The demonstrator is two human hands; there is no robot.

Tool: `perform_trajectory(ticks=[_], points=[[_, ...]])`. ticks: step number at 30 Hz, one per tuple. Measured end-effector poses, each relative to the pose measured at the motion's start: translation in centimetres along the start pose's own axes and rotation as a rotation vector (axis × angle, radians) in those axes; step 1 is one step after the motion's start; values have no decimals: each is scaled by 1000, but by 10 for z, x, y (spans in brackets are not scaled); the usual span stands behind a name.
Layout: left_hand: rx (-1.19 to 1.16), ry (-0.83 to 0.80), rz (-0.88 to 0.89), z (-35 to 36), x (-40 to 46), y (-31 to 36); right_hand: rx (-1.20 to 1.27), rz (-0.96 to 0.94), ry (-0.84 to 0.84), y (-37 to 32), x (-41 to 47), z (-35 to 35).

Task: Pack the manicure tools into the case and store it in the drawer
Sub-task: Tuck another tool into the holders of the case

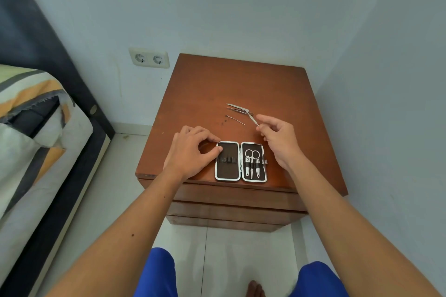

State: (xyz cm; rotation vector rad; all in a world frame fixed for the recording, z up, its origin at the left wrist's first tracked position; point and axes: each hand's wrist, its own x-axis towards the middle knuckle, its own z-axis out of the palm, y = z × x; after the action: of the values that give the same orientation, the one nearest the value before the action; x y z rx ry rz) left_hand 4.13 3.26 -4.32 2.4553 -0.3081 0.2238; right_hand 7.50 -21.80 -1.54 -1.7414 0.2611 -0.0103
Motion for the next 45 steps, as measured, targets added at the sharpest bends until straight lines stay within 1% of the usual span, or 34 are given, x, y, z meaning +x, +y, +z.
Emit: perform_trajectory(ticks=[7, 19, 25, 28, 33, 37, 45], points=[[-1, -3, -2, 0, 0, 1, -15, 24, -45, -8, -2, 1], [10, 3, 2, 0, 0, 2, 119, -13, -207, -21, -16, 7], [16, 0, 0, -1, 0, 3, 78, -68, -190, -23, -18, 5], [12, 1, 2, -1, 0, 3, 100, -89, -197, -26, -20, 4], [1, 9, 4, -1, 0, 3, 71, -202, -237, -31, -24, 4], [3, 12, 3, -1, -1, 2, 50, -251, -250, -34, -27, 5], [-12, 11, -4, 0, 0, 2, -33, -284, -273, -28, -26, 6]])
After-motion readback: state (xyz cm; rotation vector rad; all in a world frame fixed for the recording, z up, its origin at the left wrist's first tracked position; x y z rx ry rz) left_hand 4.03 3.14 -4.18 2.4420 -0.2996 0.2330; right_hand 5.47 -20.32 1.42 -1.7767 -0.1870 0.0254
